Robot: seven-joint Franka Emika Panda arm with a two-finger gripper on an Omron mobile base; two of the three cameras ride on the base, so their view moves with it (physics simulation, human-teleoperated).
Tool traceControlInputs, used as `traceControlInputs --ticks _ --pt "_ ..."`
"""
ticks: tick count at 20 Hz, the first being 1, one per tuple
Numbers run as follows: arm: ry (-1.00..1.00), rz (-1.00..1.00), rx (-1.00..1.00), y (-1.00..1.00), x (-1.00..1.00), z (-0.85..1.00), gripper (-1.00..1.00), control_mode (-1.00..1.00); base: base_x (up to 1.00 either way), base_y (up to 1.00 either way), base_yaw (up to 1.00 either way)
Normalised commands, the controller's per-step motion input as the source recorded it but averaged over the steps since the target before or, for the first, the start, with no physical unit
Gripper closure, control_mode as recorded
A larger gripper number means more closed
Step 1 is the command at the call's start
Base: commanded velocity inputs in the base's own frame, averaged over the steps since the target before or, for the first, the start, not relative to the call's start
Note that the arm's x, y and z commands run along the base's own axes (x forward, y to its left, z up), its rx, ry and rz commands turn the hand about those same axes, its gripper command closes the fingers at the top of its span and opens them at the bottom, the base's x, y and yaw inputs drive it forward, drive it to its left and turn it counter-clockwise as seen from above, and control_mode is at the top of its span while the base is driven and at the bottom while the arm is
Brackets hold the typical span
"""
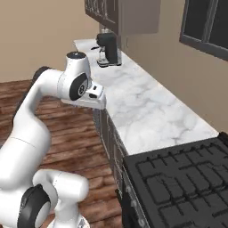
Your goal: Retrieve the fish from the fridge and place it on the saucepan with marinade on the stove.
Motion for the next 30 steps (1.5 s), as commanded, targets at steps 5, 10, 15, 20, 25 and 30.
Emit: traceControlInputs --ticks 5,10,15,20,25,30 --pt "0.00 0.00 0.00 0.00 0.00 0.00 -1.00 1.00 0.03 0.06 0.85" --pt "0.00 0.00 0.00 0.00 0.00 0.00 -1.00 1.00 0.13 0.08 0.79" --pt "0.00 0.00 0.00 0.00 0.00 0.00 -1.00 1.00 0.38 0.01 0.59" --pt "0.00 0.00 0.00 0.00 0.00 0.00 -1.00 1.00 0.47 0.00 0.80" --pt "0.00 0.00 0.00 0.00 0.00 0.00 -1.00 1.00 0.06 0.00 0.99" --pt "0.00 0.00 0.00 0.00 0.00 0.00 -1.00 1.00 0.00 0.00 1.00"
